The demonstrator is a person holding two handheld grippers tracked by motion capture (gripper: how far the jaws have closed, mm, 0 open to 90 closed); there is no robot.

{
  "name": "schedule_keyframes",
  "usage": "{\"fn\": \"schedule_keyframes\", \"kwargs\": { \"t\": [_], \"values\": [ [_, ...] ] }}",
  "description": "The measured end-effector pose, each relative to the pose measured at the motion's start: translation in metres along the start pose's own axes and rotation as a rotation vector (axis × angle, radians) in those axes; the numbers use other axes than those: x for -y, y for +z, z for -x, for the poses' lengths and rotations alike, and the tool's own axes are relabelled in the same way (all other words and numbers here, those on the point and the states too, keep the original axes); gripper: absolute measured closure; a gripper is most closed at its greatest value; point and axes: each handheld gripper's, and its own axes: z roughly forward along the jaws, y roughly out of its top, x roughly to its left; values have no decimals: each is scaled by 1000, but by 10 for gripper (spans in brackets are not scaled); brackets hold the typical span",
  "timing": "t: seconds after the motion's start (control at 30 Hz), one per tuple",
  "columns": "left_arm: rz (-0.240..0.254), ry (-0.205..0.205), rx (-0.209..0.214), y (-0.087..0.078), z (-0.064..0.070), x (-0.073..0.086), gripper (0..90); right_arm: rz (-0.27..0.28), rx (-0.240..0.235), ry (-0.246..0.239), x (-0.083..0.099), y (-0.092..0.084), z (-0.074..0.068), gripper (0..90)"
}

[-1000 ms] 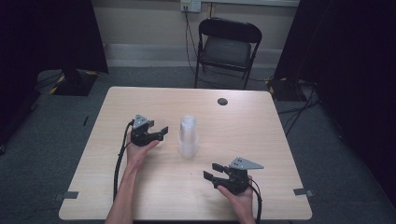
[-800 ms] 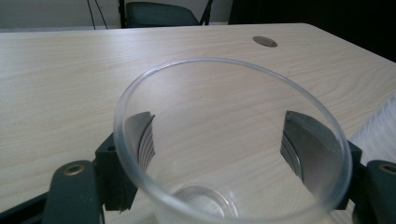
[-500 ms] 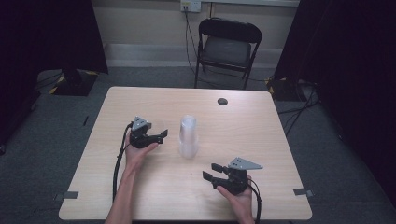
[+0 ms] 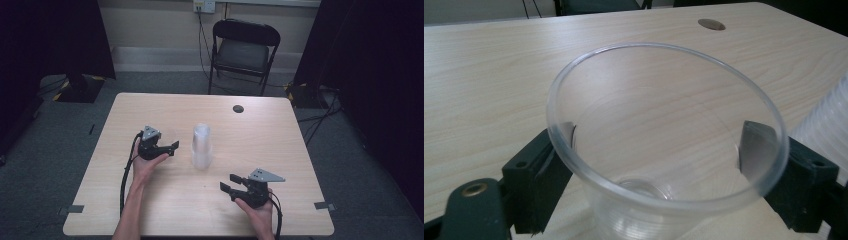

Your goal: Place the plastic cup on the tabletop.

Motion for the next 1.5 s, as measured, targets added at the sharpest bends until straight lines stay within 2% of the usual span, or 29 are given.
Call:
{"fn": "schedule_keyframes", "kwargs": {
  "t": [0.17, 0.27, 0.3, 0.33, 0.4, 0.5, 0.53, 0.6, 0.8, 0.9, 0.93, 1.0, 1.07, 1.13, 1.2, 1.3, 1.4, 1.5],
  "values": [
    [-11, -14, -2, -4, 0, 0, 157, 5, 13, 2, 1, -2, 2, 410],
    [5, -27, -21, -8, -1, 3, 157, 13, 18, 5, 1, -4, 3, 384],
    [13, -43, -18, -8, -1, 5, 158, 14, 17, 7, 1, -4, 3, 376],
    [-6, -31, -20, -9, -1, 6, 159, 18, 18, 8, 1, -4, 4, 365],
    [-6, -27, -26, -12, 0, 8, 159, 20, 26, 10, 1, -5, 4, 355],
    [-17, -54, -36, -20, 2, 9, 159, 16, 33, 22, 1, -4, 5, 354],
    [-6, -42, -44, -22, 3, 9, 157, 14, 35, 19, 1, -4, 5, 353],
    [-14, -25, -59, -25, 5, 10, 157, 12, 40, 17, 2, -4, 5, 348],
    [16, -38, -66, -40, 7, 13, 164, 15, 50, 20, 2, -5, 5, 343],
    [-6, -34, -71, -46, 8, 14, 160, 16, 57, 20, 3, -6, 6, 337],
    [0, -30, -78, -49, 9, 15, 160, 16, 58, 20, 4, -7, 7, 334],
    [5, -29, -63, -54, 11, 17, 160, 16, 66, 28, 5, -8, 7, 328],
    [19, -54, -60, -60, 14, 19, 160, 22, 71, 27, 6, -10, 9, 322],
    [7, -50, -42, -66, 16, 20, 160, 21, 79, 34, 7, -12, 11, 315],
    [8, -36, -53, -73, 19, 21, 159, 26, 84, 38, 8, -14, 12, 313],
    [36, -39, -72, -82, 26, 24, 159, 30, 92, 41, 8, -17, 14, 312],
    [34, -30, -69, -88, 33, 28, 161, 31, 103, 46, 8, -18, 16, 311],
    [40, -33, -34, -96, 39, 36, 163, 37, 110, 47, 8, -21, 16, 311]
  ]
}}
